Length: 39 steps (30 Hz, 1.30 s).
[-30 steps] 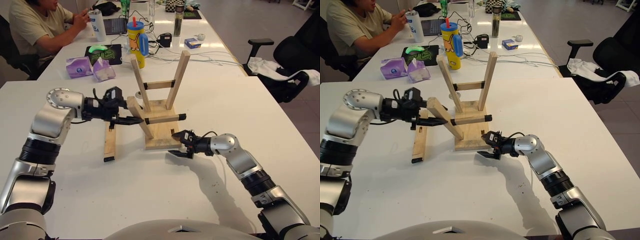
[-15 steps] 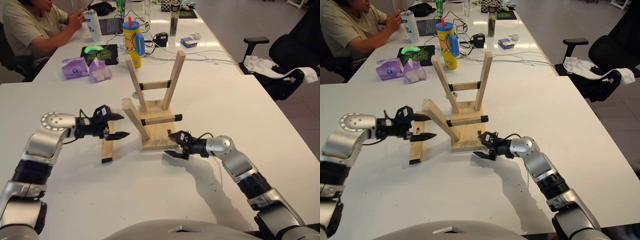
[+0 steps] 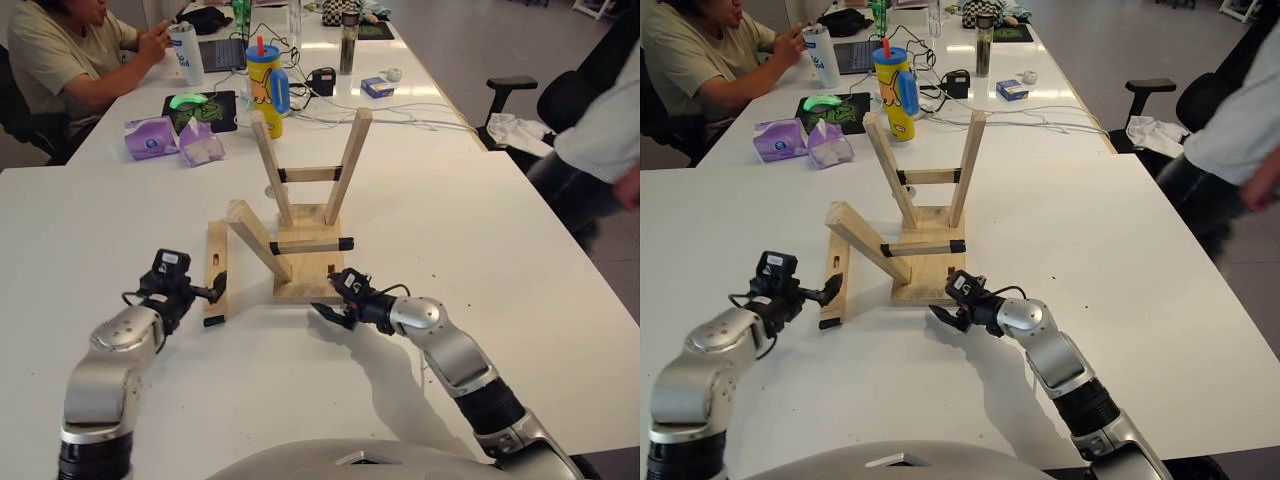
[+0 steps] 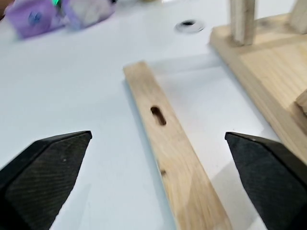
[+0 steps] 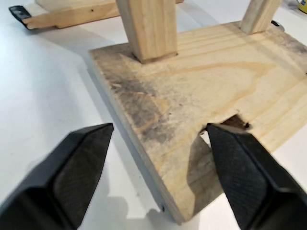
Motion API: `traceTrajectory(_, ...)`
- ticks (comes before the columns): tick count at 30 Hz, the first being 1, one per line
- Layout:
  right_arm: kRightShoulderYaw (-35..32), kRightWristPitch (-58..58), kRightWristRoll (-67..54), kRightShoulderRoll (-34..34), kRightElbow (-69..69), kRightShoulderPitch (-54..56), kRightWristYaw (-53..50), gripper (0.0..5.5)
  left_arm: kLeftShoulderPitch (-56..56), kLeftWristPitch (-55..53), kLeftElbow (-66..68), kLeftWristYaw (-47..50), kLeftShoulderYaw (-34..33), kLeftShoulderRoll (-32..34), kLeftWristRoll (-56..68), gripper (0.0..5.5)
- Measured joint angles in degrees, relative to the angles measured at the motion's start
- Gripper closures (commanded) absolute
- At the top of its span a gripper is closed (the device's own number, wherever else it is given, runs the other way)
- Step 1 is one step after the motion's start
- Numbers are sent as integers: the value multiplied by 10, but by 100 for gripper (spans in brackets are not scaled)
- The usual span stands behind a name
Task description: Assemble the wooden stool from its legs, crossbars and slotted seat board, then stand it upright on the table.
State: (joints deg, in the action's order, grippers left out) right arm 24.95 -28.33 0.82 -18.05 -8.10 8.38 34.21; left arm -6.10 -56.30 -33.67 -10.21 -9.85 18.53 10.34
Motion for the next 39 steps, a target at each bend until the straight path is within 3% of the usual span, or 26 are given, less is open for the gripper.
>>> traceTrajectory(9,10,-1,5,12,26,17,-4,190,17,-37,55,76,18,-72,-21,56)
traceTrajectory(29,9,6,-5,72,54,29,-22,190,57,-5,145,82,12,-50,-37,342)
traceTrajectory(39,-70,7,-61,26,-16,-36,-10,190,107,101,218,72,-88,-31,-14,343)
